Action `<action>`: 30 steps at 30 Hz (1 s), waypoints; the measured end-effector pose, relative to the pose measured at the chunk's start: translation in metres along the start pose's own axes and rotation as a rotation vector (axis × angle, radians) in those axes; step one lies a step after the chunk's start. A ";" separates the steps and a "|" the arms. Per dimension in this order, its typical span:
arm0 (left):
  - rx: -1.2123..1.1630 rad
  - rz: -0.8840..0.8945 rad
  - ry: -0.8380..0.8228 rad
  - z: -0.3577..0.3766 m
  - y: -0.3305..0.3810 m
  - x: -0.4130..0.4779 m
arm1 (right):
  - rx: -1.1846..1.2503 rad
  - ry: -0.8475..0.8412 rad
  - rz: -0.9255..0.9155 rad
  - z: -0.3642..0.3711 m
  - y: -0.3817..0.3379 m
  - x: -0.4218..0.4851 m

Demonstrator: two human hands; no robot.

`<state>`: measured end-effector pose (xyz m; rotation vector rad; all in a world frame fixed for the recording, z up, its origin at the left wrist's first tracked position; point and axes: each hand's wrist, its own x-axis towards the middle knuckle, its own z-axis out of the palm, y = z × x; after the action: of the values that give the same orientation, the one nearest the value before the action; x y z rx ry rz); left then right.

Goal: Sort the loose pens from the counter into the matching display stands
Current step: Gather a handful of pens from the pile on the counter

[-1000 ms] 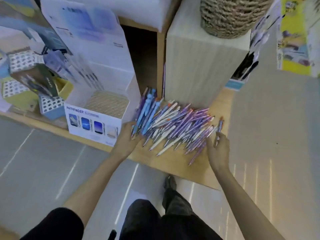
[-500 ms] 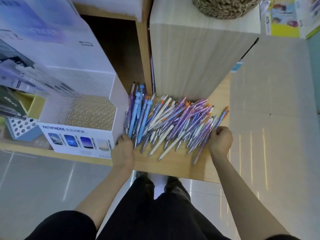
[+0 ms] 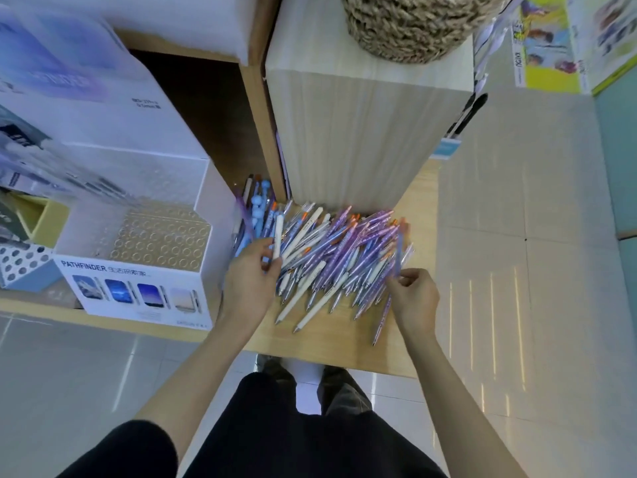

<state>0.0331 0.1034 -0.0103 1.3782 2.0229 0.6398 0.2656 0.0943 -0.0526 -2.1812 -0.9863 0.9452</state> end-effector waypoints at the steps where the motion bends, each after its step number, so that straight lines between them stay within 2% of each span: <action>1: -0.004 0.005 -0.004 0.006 0.003 0.007 | 0.003 -0.037 -0.009 0.005 -0.002 -0.003; 4: 0.067 0.015 -0.040 0.017 0.003 0.022 | -0.020 -0.130 0.008 0.018 -0.009 -0.005; 9: 0.337 0.094 -0.014 0.008 -0.012 0.036 | -0.041 -0.087 -0.046 0.027 -0.007 -0.003; 12: 0.227 0.124 0.054 -0.002 -0.020 0.050 | -0.067 0.023 -0.123 0.024 0.001 -0.006; 14: 0.075 0.081 -0.035 -0.003 -0.020 0.059 | -0.029 0.061 -0.154 0.021 0.009 -0.006; 16: -0.019 0.015 -0.152 0.004 -0.023 0.065 | 0.081 -0.004 -0.139 0.020 0.015 -0.008; 19: -0.012 -0.037 -0.213 0.013 -0.032 0.068 | 0.162 -0.115 -0.139 0.026 0.020 -0.012; 25: -0.016 0.077 -0.166 0.016 -0.045 0.063 | -0.074 -0.092 -0.270 0.052 0.013 0.000; 30: 0.002 0.025 -0.160 0.026 -0.044 0.053 | -0.127 -0.061 -0.321 0.059 0.004 0.009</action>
<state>0.0081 0.1398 -0.0697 1.4119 1.8835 0.5209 0.2255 0.1111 -0.0934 -2.0202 -1.4094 0.8195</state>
